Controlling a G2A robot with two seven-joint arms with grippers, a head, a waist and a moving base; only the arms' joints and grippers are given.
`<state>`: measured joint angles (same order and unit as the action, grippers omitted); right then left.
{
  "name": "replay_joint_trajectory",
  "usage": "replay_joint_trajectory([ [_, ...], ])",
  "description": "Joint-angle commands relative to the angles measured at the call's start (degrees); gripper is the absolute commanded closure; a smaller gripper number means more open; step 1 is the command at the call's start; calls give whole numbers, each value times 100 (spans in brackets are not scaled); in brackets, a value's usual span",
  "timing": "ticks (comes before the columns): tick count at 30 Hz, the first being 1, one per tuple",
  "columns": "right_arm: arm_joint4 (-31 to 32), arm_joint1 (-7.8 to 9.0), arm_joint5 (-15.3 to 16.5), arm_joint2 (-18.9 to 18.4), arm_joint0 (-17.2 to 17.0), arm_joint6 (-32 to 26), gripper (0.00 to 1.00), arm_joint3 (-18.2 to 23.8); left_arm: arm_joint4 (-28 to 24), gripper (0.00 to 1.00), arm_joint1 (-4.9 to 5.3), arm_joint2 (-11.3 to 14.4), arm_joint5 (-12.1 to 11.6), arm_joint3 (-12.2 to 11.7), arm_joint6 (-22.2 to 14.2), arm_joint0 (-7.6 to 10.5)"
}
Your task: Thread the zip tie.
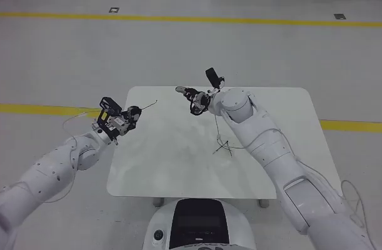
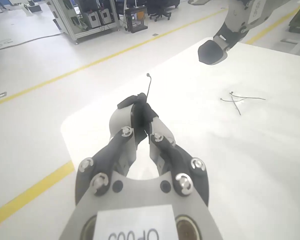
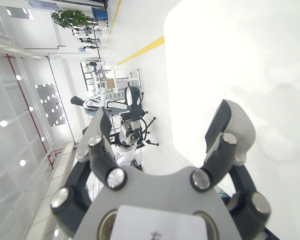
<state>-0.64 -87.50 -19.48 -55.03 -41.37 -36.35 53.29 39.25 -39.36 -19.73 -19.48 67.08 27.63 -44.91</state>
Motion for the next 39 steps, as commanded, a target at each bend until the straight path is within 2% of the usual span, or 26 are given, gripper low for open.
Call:
replay_joint_trajectory([
  [1,0,0,0,0,0,0,0,0,-1,100,0,1,0,0,-1,0],
  [4,0,0,0,0,0,0,0,0,-17,100,-2,-2,0,8,-14,-9],
  [5,0,0,0,0,0,0,0,0,-196,100,-14,1,0,108,-122,-57],
  [8,0,0,0,0,0,0,0,0,-660,100,-4,6,0,127,-371,-35],
  [14,0,0,0,0,0,0,0,0,-1436,100,82,268,0,195,-930,169],
  [17,0,0,0,0,0,0,0,0,-1688,100,163,462,0,275,-877,287],
  [23,0,0,0,0,0,0,0,0,-2057,100,369,999,0,423,-326,489],
  [30,0,0,0,0,0,0,0,0,-2271,100,515,999,0,642,-127,320],
  [35,0,0,0,0,0,0,0,0,-2403,100,562,999,0,765,-106,291],
  [39,0,0,0,0,0,0,0,0,-2408,100,570,999,0,754,-102,302],
])
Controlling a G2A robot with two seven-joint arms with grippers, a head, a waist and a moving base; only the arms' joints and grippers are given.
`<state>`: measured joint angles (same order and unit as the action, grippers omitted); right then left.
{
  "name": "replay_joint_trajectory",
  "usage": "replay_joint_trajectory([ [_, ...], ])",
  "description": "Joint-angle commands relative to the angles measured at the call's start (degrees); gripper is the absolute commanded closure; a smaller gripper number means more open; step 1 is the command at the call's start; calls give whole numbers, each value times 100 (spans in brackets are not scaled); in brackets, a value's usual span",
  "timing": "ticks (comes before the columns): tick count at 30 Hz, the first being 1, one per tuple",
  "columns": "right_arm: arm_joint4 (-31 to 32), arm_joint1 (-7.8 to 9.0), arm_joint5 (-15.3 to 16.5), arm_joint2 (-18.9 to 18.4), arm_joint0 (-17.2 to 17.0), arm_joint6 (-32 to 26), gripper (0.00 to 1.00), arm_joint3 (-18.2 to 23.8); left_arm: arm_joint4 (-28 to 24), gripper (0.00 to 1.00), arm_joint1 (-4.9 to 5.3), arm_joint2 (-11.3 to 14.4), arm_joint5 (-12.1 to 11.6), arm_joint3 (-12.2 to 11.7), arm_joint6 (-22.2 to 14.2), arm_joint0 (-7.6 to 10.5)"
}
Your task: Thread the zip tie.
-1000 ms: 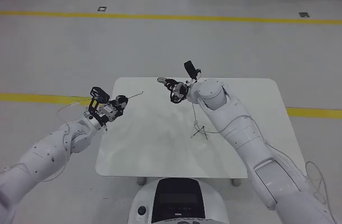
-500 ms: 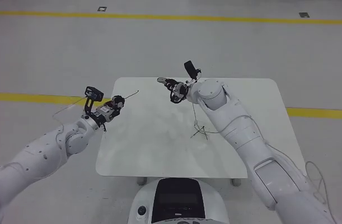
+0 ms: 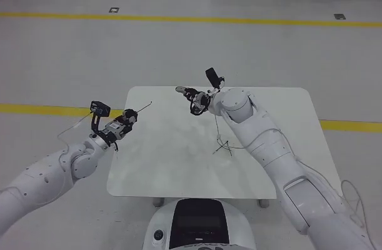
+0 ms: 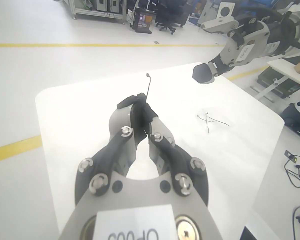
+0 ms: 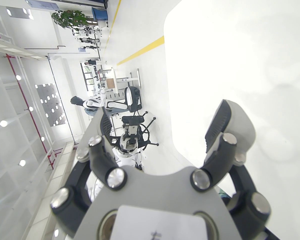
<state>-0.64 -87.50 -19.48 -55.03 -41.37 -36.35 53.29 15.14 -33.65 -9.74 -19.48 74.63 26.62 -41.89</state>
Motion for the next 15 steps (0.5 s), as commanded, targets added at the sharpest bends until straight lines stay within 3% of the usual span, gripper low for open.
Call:
replay_joint_trajectory([
  [1,0,0,0,0,0,0,0,0,3,100,-1,0,0,-2,-1,0],
  [6,0,0,0,0,0,0,0,0,-13,100,-4,-1,0,11,-22,-9],
  [15,0,0,0,0,0,0,0,0,-431,100,-92,-279,0,209,-553,-28],
])
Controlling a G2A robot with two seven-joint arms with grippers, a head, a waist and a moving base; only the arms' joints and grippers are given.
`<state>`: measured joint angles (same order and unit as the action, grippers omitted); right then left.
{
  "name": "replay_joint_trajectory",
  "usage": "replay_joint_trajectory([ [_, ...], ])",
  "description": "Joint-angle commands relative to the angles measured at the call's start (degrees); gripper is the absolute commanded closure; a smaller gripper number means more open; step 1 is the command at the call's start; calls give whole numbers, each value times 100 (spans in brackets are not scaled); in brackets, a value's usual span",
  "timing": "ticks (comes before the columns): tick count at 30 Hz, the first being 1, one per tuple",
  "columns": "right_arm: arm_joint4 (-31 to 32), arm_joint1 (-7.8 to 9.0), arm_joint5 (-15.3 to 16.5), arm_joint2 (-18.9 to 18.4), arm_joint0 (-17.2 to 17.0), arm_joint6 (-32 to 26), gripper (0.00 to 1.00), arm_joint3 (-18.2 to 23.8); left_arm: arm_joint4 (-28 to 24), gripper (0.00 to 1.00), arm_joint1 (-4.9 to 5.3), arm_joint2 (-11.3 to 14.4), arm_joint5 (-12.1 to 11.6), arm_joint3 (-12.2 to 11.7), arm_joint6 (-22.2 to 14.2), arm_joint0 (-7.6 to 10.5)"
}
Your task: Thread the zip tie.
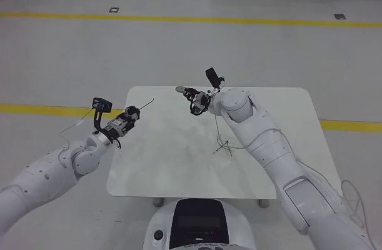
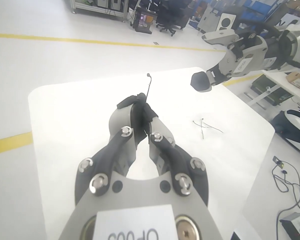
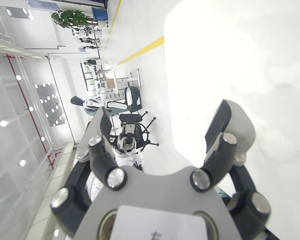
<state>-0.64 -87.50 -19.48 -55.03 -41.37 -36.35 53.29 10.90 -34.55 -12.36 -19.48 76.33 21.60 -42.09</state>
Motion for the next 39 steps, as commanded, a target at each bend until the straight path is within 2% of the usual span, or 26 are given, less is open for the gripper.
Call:
replay_joint_trajectory([
  [1,0,0,0,0,0,0,0,0,-15,100,-3,-34,0,71,-97,-12],
  [6,0,0,0,0,0,0,0,0,-177,100,26,-124,0,311,-339,-42],
  [12,0,0,0,0,0,0,0,0,-177,100,26,-124,0,311,-339,-42],
  [14,92,24,109,-37,-82,135,0,76,-177,100,26,-124,0,311,-339,-42],
  [18,281,153,285,-307,-198,39,0,254,-177,100,26,-124,0,311,-339,-42],
  [32,864,773,1037,-1655,-957,-1243,0,1128,-177,100,26,-124,0,311,-339,-42],
  [39,879,784,1026,-1693,-974,-1212,0,1140,-177,100,26,-124,0,311,-339,-42],
])
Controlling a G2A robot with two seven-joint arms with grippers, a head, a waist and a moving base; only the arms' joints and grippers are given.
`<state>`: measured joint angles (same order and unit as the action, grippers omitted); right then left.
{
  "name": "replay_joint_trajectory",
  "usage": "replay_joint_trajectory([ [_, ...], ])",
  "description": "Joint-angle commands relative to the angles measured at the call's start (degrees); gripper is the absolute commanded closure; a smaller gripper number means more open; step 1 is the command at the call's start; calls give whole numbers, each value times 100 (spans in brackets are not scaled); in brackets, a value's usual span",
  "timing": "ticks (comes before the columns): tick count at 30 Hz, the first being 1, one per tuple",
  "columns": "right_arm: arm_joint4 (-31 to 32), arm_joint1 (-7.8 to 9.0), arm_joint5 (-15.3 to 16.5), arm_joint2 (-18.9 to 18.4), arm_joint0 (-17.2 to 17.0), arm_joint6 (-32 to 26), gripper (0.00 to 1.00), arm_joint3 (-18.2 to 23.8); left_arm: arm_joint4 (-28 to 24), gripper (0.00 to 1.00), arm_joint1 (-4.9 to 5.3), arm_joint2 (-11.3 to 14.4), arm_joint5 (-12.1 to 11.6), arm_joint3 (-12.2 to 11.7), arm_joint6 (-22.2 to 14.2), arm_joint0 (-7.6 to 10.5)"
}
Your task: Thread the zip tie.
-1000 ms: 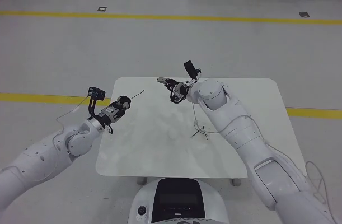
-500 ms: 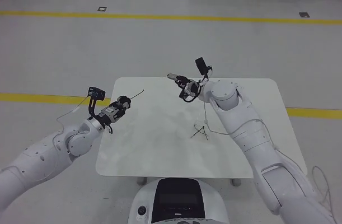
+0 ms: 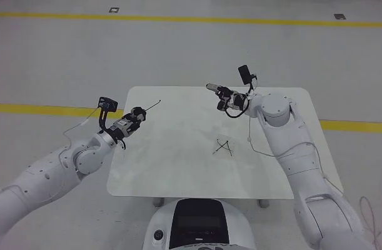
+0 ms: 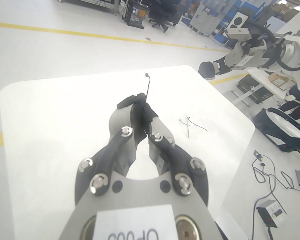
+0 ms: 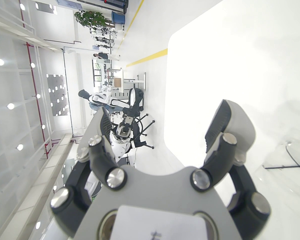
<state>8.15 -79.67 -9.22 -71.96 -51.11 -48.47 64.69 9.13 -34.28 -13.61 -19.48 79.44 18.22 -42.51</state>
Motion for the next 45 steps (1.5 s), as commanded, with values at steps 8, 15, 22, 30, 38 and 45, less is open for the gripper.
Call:
replay_joint_trajectory([
  [8,3,106,294,-309,-177,11,0,60,0,100,0,0,0,0,0,0],
  [15,52,357,768,-972,-424,-559,0,194,0,100,0,0,0,0,0,0],
  [22,-79,487,963,-1326,-569,-690,0,208,0,100,0,0,0,0,0,0],
  [30,-79,487,963,-1326,-569,-690,0,208,92,100,-68,-95,92,117,-177,-2],
  [38,-79,487,963,-1326,-569,-690,0,208,143,100,-404,-246,0,231,-679,141],
  [45,-79,487,963,-1326,-569,-690,0,208,-128,100,-760,-216,0,302,-1367,318],
])
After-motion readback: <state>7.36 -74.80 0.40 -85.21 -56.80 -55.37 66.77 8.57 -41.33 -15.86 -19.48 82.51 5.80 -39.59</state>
